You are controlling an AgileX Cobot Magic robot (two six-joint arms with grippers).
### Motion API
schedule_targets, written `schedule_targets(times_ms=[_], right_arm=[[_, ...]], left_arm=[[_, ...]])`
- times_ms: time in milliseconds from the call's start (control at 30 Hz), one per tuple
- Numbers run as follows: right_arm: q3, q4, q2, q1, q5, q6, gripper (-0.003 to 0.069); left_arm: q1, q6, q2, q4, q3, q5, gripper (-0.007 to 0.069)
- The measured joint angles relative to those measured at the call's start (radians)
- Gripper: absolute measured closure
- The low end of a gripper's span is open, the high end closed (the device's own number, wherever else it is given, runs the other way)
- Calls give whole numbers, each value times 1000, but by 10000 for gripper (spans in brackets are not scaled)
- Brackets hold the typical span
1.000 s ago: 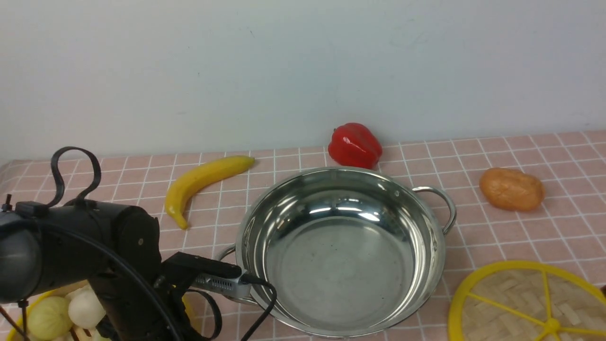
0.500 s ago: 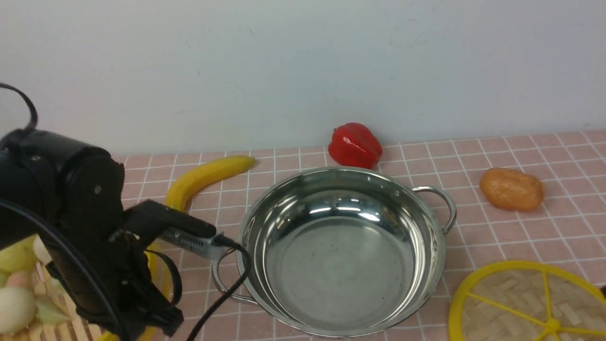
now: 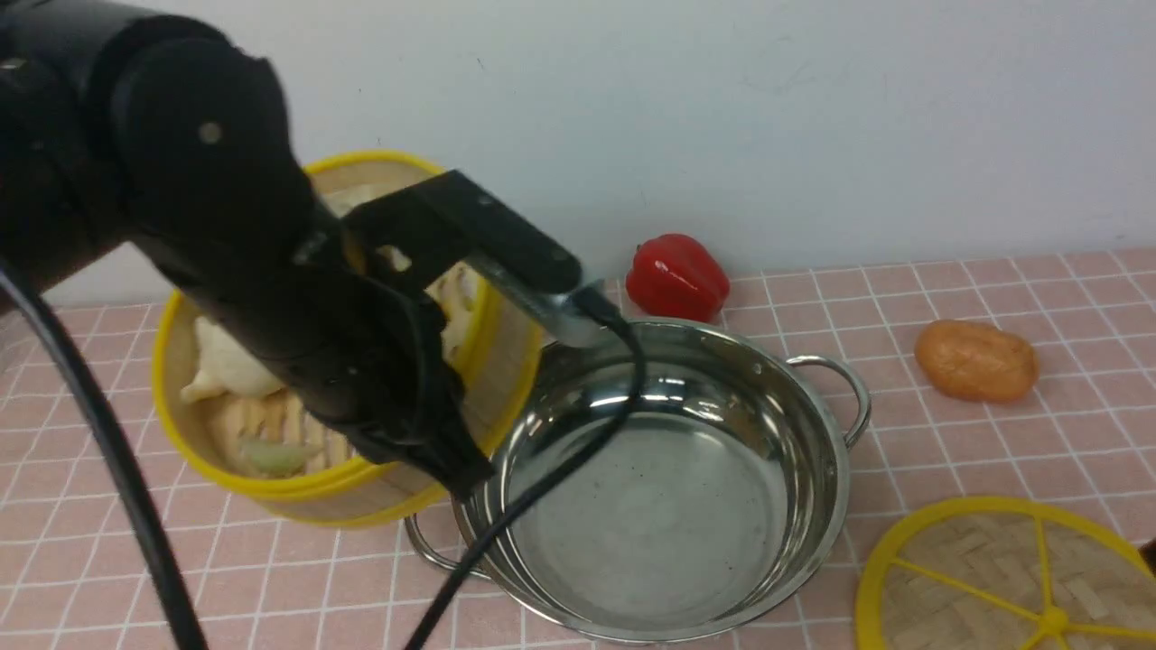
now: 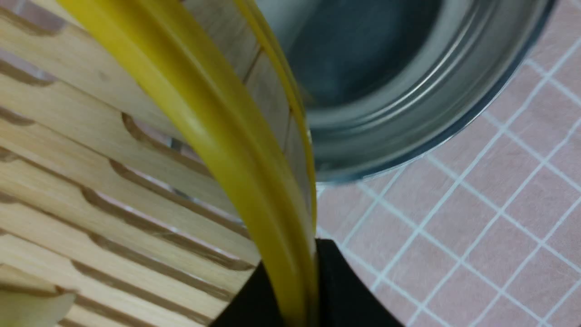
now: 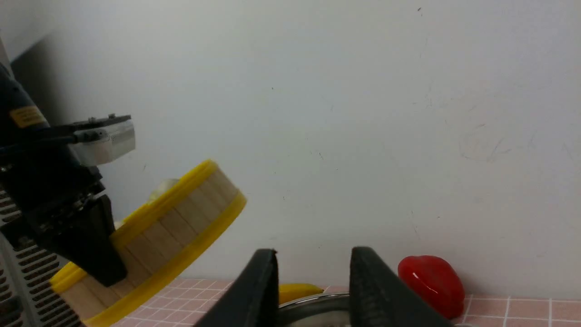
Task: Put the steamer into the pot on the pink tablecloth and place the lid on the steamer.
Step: 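Place the bamboo steamer basket with dumplings into the steel pot with the left gripper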
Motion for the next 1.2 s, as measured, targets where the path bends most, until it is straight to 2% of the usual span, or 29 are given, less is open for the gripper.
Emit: schedule_targets(times_ms=[100,133,333,1000,1067,1200], right_arm=[[0,0,0,0,0,0,417],[0,0,0,0,1,0,417],[0,0,0,0,2,0,417],[0,0,0,0,3,0,417],[0,0,0,0,3,0,417],[0,-20,0,0,3,0,417]], left_arm=[[-75,20,52,20,-60,0,593],[-132,76,108,28,-111,-1,593],[-219,238,221,22,-145,-3,593],[-224,265,477,-8,-145,0,582],[-224,253,477,-3,-145,-16,552],[-224,217,476,-8,-150,-73,407]])
